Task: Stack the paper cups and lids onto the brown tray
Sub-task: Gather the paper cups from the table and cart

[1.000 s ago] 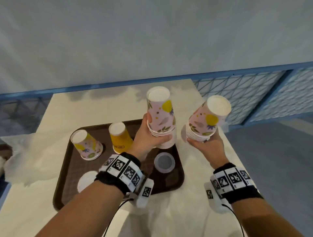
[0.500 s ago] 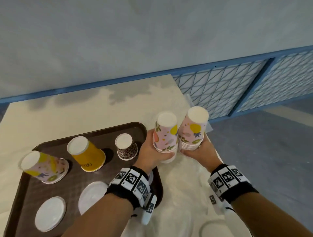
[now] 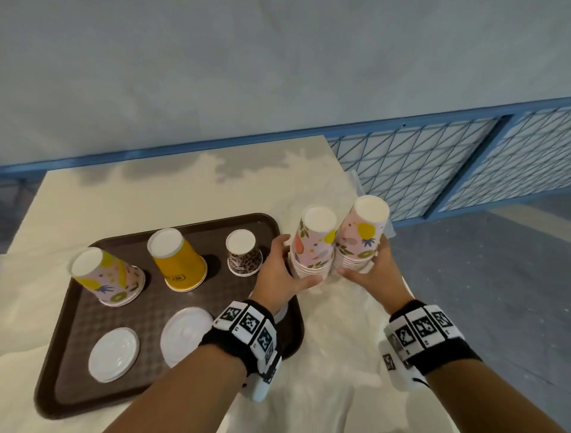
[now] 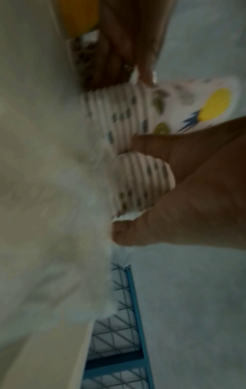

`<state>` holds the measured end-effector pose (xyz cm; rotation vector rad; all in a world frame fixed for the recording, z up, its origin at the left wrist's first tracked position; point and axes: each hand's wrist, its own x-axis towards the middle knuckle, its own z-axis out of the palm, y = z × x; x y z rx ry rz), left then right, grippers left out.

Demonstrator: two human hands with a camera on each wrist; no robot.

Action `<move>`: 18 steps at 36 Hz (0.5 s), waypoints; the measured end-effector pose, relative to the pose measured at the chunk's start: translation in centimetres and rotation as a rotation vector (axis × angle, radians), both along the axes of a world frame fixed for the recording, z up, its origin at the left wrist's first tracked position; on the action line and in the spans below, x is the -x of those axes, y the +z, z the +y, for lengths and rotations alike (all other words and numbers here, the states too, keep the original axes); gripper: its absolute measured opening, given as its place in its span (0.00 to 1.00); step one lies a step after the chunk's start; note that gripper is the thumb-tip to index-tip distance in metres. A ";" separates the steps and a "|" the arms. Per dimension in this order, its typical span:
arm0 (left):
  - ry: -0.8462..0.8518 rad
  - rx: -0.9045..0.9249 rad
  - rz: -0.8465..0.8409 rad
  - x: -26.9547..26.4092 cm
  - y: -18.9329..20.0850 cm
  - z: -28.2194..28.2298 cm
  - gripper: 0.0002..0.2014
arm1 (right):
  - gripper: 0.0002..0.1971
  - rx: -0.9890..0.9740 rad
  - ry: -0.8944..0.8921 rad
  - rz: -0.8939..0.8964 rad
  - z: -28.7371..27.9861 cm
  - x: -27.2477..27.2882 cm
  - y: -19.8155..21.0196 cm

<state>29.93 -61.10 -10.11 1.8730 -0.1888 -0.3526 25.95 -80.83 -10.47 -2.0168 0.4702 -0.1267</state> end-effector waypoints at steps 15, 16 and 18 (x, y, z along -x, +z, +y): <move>0.240 -0.201 -0.365 7.0 5.9 16.6 0.19 | 0.30 0.246 0.081 -0.649 16.1 3.8 8.1; 0.265 -0.246 -0.397 7.3 6.2 18.4 0.20 | 0.30 0.253 0.134 -0.648 17.8 3.5 8.3; 0.329 -0.333 -0.454 8.1 6.8 22.2 0.20 | 0.29 0.255 0.227 -0.630 21.4 2.9 8.7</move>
